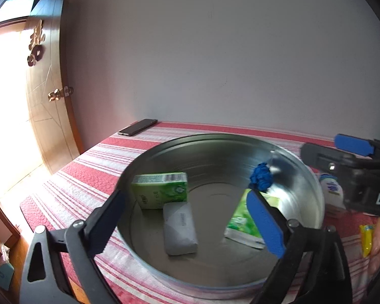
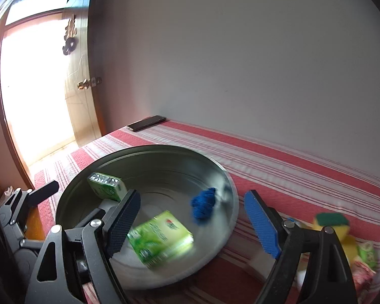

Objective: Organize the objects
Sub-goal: 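Move both grippers back to the pile and grasp the yellow snack packet with the left gripper, then grasp the pink floral snack packet with the right gripper and lift it, then carry the yellow packet with the left gripper while the right gripper carries the pink packet over the tin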

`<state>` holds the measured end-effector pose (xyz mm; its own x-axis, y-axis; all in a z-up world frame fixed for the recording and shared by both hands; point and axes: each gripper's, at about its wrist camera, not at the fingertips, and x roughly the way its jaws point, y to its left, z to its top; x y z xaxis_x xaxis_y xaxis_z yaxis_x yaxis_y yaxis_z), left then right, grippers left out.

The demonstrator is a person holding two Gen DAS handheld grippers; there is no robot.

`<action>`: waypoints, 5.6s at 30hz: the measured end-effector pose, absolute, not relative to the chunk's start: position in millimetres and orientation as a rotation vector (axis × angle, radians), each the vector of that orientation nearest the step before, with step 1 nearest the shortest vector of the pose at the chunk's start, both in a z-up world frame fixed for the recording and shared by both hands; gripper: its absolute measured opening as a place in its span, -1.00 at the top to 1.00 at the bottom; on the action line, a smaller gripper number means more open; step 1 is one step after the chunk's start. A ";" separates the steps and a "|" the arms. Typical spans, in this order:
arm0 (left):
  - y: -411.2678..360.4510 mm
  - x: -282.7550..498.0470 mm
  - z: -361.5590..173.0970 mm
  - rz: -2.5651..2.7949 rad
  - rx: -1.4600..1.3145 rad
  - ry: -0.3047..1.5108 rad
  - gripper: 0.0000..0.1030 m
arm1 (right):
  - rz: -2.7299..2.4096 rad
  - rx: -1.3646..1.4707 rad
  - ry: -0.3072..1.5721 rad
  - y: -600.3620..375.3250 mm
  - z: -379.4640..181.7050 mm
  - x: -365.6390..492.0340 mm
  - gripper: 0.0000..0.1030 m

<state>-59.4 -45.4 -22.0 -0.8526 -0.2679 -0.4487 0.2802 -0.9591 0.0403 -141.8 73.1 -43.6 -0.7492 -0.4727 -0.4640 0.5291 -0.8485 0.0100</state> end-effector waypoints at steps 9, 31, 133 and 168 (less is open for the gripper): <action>37.3 -48.3 -18.9 -2.960 0.724 -0.052 -0.99 | -2.833 0.660 0.102 224.4 -55.1 -99.6 -0.67; 190.4 -87.2 -81.0 -3.147 1.394 -0.219 -0.48 | -2.971 0.793 -0.146 335.8 -92.9 -93.4 -0.68; 81.0 -32.0 -25.7 -3.143 0.535 -0.080 -0.37 | -2.803 0.385 0.155 226.3 -52.8 -67.5 0.57; 1.6 -25.7 -2.6 -2.974 0.456 0.021 -0.37 | -2.550 0.439 0.122 163.8 -26.9 -89.3 0.57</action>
<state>-25.7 1.6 -2.6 -0.9454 -0.1284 -0.2994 0.1327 -0.9911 0.0062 -89.3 163.8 -26.9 -0.7987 -0.5007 -0.3338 0.5302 -0.8479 0.0033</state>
